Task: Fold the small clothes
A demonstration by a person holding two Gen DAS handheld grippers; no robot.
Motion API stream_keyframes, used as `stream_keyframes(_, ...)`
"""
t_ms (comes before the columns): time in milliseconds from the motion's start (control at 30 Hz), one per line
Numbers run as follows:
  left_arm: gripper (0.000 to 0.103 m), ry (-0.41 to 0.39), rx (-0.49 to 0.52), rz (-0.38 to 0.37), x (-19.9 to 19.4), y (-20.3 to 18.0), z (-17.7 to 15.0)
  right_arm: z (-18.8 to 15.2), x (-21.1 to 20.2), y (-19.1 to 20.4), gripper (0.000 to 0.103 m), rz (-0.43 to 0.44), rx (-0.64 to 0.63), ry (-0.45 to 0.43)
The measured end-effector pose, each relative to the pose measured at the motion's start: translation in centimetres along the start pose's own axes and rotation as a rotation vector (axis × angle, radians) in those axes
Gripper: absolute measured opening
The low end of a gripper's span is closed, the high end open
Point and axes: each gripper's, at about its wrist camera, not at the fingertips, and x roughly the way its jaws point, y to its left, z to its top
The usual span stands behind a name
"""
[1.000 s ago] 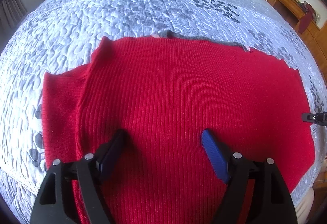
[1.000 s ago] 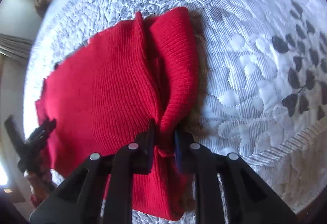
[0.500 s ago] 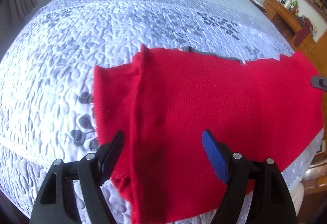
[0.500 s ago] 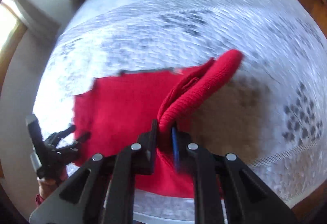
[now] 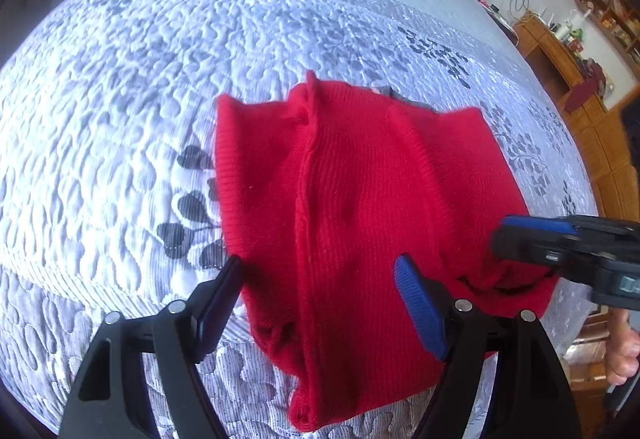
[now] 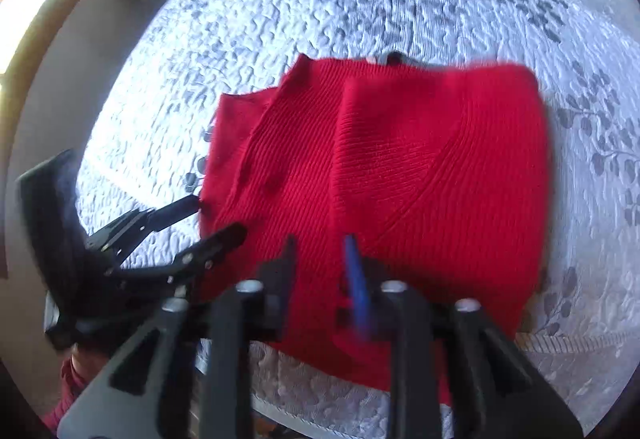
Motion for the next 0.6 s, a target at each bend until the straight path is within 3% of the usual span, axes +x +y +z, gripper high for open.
stream_keyframes(133,0.078,-0.016,-0.024,-0.004,-0.9,0.3,0.3,-2.0,-4.6,-0.6,0.045,-0.004,-0.047,-0.077)
stream_keyframes(300,0.078,-0.032,-0.025,-0.024,-2.4,-0.9,1.4,-5.6,-6.1,-0.8,0.074,-0.060,-0.129,-0.075)
stream_keyframes(367,0.078,-0.017,-0.021,-0.039,-2.3,-1.6,1.9,-6.7,-5.4,-0.5,0.079,-0.083,-0.174,-0.065)
stream_keyframes(567,0.078,0.071,-0.039,-0.075,-0.6,-3.3,2.4,-7.0,-2.5,-1.1,0.079,-0.105,-0.211,-0.031)
stream_keyframes(600,0.079,0.082,-0.046,-0.082,-0.3,-3.4,2.4,-6.7,-2.1,-1.2,0.074,-0.103,-0.219,-0.030)
